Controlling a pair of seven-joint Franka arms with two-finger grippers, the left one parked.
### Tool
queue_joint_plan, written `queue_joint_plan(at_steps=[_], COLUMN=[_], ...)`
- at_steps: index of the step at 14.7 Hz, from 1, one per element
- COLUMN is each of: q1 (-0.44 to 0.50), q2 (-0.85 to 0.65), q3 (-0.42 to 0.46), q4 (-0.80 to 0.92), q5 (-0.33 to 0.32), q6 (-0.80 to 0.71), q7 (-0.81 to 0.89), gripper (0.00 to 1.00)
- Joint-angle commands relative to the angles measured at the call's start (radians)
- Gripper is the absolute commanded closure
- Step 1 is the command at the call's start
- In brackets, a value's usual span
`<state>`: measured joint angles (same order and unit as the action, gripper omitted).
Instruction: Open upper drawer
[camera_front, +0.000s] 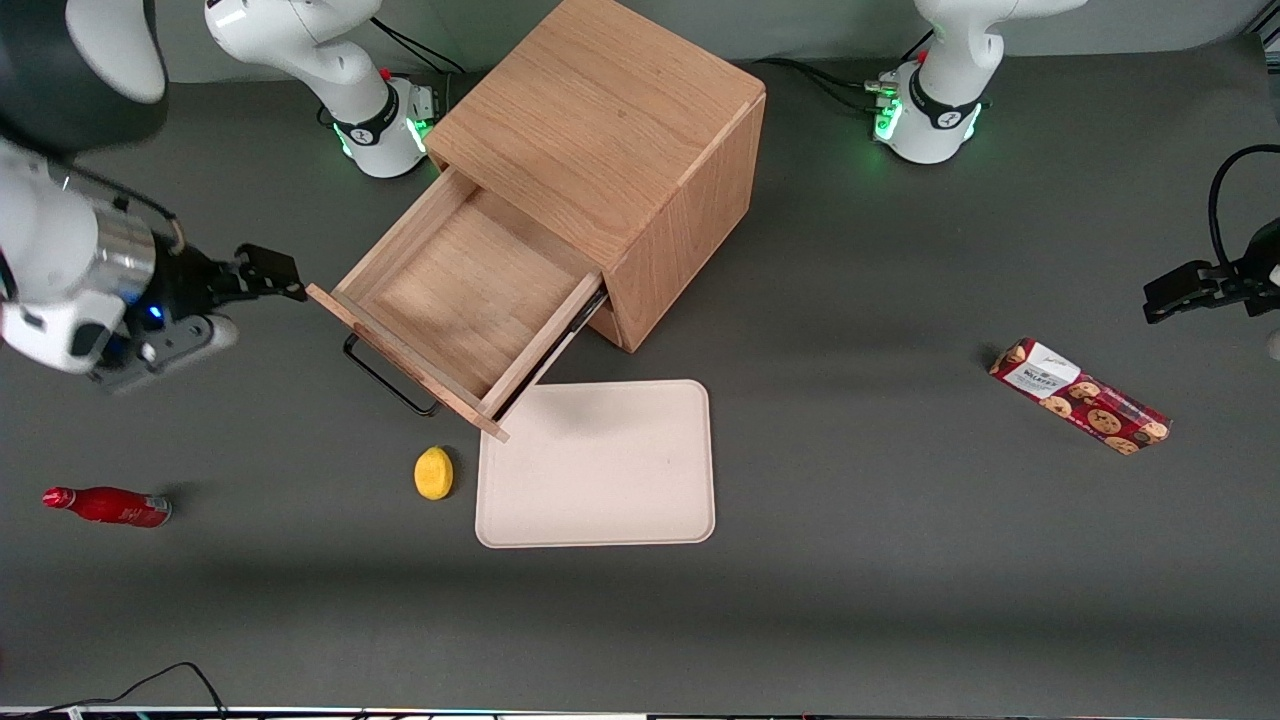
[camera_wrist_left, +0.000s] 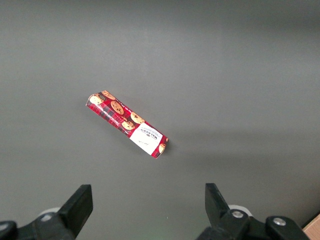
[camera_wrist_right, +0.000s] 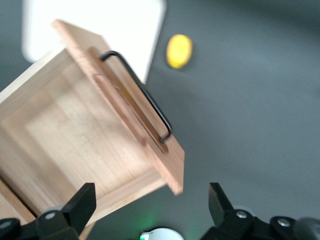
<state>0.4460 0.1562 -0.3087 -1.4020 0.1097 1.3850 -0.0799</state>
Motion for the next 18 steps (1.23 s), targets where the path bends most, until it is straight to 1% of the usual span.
queue_joint_plan(at_steps=[1, 4, 5, 7, 9, 10, 14, 18], q1=[-0.064, -0.156, -0.188, -0.258, -0.346, -0.377, -0.385, -0.388], q2=[-0.134, -0.248, -0.271, -0.268, -0.256, -0.245, -0.230, -0.216], q3=[0.115, 0.117, 0.117, 0.117, 0.146, 0.154, 0.154, 0.154], q4=[-0.145, -0.325, -0.360, -0.362, -0.351, -0.339, -0.308, -0.281], q5=[-0.116, -0.116, -0.116, -0.117, -0.131, -0.133, -0.162, -0.165], q6=[0.038, 0.144, 0.158, 0.158, 0.158, 0.155, 0.154, 0.147], q7=[0.212, 0.209, 0.209, 0.197, 0.117, 0.103, 0.103, 0.101], gripper=[0.00, 0.00, 0.00, 0.00, 0.00, 0.00, 0.00, 0.00])
